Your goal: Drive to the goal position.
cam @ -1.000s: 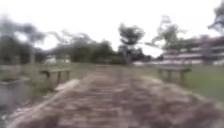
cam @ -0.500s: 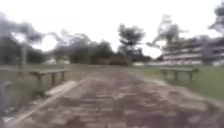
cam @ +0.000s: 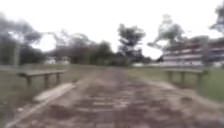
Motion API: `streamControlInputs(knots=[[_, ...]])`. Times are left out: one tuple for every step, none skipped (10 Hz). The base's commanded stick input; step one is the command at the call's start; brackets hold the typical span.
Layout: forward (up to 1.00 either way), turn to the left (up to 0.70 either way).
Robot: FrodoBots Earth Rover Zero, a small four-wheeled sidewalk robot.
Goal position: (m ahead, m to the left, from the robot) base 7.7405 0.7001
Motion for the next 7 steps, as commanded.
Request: streamControlInputs(knots=[[0.23, 0.0], [0.0, 0.0], [0.0, 0.0], [0.0, 0.0], [0.0, 0.0], [0.0, 0.0], [0.0, 0.0]])
